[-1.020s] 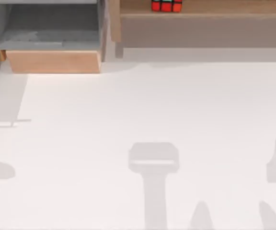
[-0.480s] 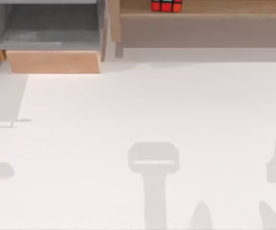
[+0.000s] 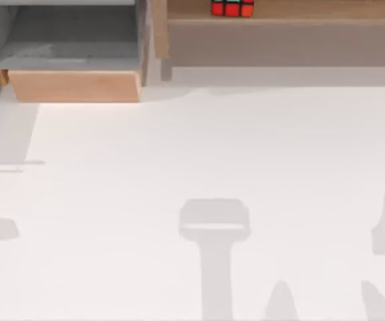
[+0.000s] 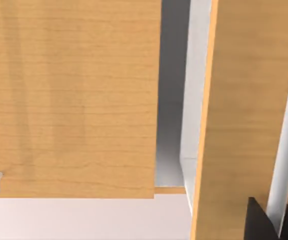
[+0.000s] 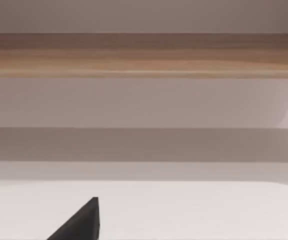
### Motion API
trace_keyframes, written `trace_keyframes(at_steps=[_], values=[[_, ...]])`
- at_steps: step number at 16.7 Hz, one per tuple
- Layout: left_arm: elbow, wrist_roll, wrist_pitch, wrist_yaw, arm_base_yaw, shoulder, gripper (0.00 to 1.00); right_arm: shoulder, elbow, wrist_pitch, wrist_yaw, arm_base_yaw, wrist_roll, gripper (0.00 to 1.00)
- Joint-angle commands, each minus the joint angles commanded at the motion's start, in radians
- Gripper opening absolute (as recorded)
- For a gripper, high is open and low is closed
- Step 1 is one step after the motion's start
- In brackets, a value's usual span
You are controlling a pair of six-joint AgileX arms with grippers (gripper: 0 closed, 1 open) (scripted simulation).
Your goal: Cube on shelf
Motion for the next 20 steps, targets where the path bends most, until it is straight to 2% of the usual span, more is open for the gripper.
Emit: trace_keyframes(at_steps=[5,12,17,20], values=[[0.164,-0.003,-0.088,-0.085,-0.086,0.064,0.0,0.0,0.0,0.0,0.0,0.0,0.0,1.0],[0.191,-0.004,-0.11,-0.101,-0.097,0.083,0.0,0.0,0.0,0.0,0.0,0.0,0.0,1.0],[0.371,-0.006,-0.202,-0.16,-0.159,0.159,0.0,0.0,0.0,0.0,0.0,0.0,0.0,1.0],[0.421,-0.01,-0.236,-0.182,-0.181,0.181,0.0,0.0,0.0,0.0,0.0,0.0,0.0,1.0]])
